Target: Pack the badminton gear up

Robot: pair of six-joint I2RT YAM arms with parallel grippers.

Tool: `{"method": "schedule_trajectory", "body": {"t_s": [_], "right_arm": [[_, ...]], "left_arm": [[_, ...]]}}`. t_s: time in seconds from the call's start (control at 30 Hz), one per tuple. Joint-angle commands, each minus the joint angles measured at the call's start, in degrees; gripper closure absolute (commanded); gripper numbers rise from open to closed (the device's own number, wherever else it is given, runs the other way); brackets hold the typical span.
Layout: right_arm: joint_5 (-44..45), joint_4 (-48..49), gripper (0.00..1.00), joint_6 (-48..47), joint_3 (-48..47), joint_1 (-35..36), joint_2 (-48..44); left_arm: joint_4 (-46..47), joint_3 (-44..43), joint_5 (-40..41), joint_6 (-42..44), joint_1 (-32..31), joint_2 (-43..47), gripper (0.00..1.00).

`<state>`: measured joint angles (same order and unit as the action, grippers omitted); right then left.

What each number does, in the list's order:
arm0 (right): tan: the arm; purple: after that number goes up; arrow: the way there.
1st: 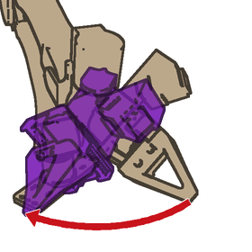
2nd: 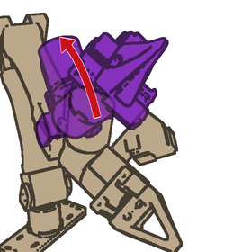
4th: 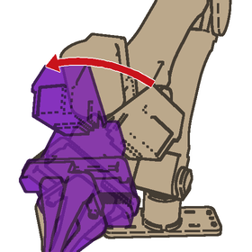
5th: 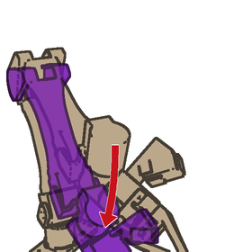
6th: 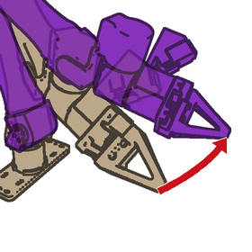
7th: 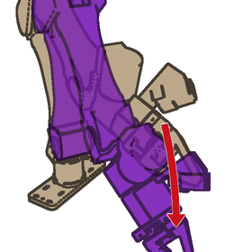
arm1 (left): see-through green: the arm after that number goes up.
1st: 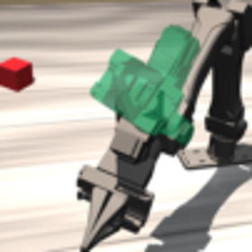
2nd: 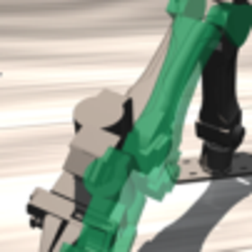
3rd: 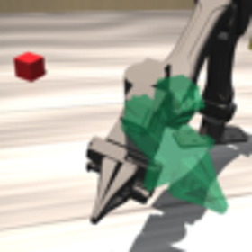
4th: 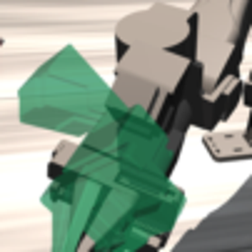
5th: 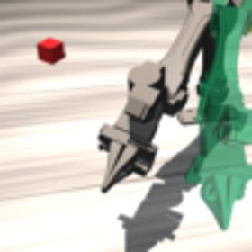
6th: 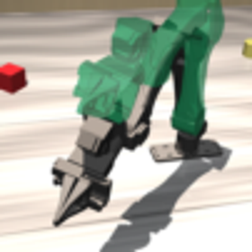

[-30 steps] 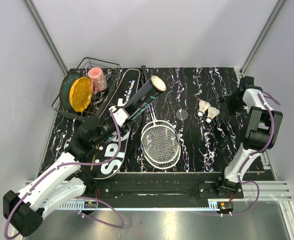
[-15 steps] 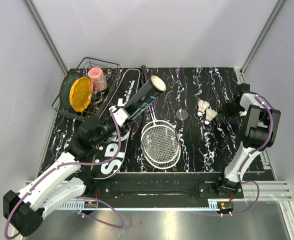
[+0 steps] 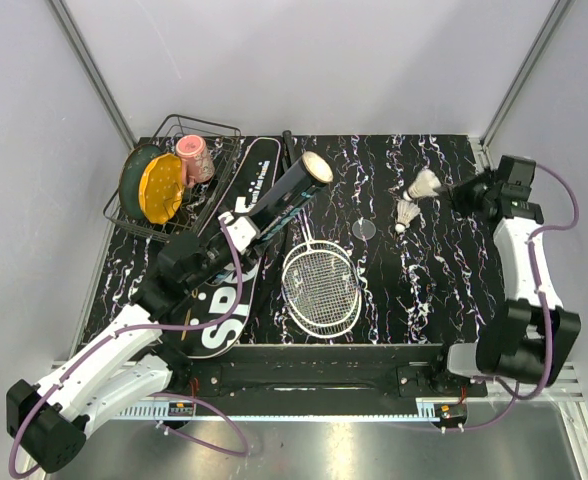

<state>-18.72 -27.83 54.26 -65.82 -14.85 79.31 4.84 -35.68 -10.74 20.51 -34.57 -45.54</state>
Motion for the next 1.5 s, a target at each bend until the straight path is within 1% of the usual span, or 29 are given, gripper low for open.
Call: {"method": "schedule_trajectory", "body": {"t_s": [0.0,0.03,0.07,0.17,0.23,0.27,0.33,0.43,0.53,0.6,0.7,0.83,1.0,1.13,1.17,1.23,1.27,1.4,1.47], "right_arm": [[-23.0,21.9,1.00,-7.7,-0.4,4.0,-9.0],[-24.9,24.2,1.00,-6.9,-1.6,5.9,-10.2],[-27.8,28.6,1.00,-4.4,-2.3,6.6,-11.2],[-31.9,32.9,1.00,0.7,-7.5,10.2,-12.3],[-32.5,31.6,1.00,0.9,-12.7,12.8,-11.5],[-32.3,30.2,1.00,0.6,-14.1,16.0,-11.2],[-31.9,29.4,1.00,0.2,-17.0,18.1,-10.5],[-32.1,28.7,1.00,0.3,-18.9,20.7,-9.3],[-32.1,28.2,1.00,-0.5,-20.1,23.6,-7.7],[-30.8,26.1,1.00,-1.2,-20.1,25.4,-7.4],[-29.6,23.9,1.00,-2.9,-19.3,26.2,-7.2],[-29.8,23.3,1.00,-3.4,-17.3,27.3,-6.3],[-31.4,18.7,1.00,-6.2,-18.9,30.0,-3.2],[-31.1,11.9,0.84,-12.3,-21.4,31.9,-0.6],[-30.7,9.4,0.77,-13.6,-21.7,32.3,-0.5],[-30.1,7.2,0.67,-16.2,-22.2,32.5,-0.5],[-30.1,6.7,0.59,-16.9,-22.2,32.6,-0.6],[-30.2,2.2,0.50,-21.5,-25.1,34.0,0.7],[-28.8,-2.7,0.47,-23.9,-26.7,35.2,1.9]], "left_arm": [[5.7,-3.4,-1.6,-0.5,-0.2,-0.3,1.00],[5.6,-3.4,-1.6,-0.4,-0.2,-0.4,1.00],[5.5,-3.5,-1.7,-0.2,-0.1,-0.4,1.00],[5.4,-3.5,-1.9,-0.2,-0.2,-0.6,1.00],[5.2,-3.6,-2.3,0.0,-0.2,-0.9,1.00],[5.3,-3.6,-2.4,-0.1,-0.1,-0.9,1.00],[5.2,-3.7,-2.5,0.0,-0.2,-1.0,1.00],[5.1,-3.7,-3.1,0.0,-0.1,-1.0,1.00],[4.9,-3.7,-3.6,0.0,-0.1,-1.0,1.00],[4.9,-3.7,-3.8,0.0,-0.2,-0.9,1.00],[5.0,-3.6,-4.2,0.1,-0.1,-0.7,1.00],[5.3,-3.5,-5.2,0.1,-0.2,-0.6,1.00],[5.4,-3.4,-6.4,0.1,-0.2,-0.5,1.00],[5.4,-3.3,-6.7,0.4,-0.1,-0.4,1.00],[5.4,-3.3,-6.7,0.3,-0.1,-0.4,1.00],[5.4,-3.3,-6.7,0.5,-0.2,-0.4,1.00],[5.4,-3.4,-6.7,0.5,-0.2,-0.5,1.00],[5.5,-3.3,-7.1,0.4,-0.2,-0.5,1.00],[5.4,-3.3,-7.1,0.3,-0.2,-0.6,1.00]]}}
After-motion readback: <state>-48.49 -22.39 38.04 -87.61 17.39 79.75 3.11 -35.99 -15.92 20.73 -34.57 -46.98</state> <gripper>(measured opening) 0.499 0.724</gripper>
